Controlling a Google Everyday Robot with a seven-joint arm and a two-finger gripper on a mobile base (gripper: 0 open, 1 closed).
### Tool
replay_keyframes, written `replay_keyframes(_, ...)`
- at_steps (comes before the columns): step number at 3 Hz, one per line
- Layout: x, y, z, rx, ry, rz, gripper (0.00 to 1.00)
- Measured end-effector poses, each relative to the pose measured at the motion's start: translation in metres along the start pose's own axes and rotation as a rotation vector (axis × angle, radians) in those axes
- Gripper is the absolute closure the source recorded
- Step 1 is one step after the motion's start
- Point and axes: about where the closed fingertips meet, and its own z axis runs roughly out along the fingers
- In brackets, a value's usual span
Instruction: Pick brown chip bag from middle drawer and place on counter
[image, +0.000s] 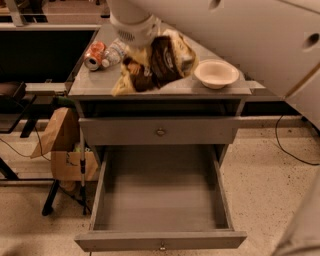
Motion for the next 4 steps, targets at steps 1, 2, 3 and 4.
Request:
replay_keyframes(1,0.011,-0.060,-0.019,0.114,-0.025,0.159,1.00)
replay_keyframes(2,0.029,-0.100,-0.015,0.198,-0.092,0.327,1.00)
replay_keyframes(3,0.039,-0.123,0.015,0.225,-0.160,0.420,1.00)
replay_keyframes(4,0.027,-0.140,0.050,0.210,-0.276,0.455,1.00)
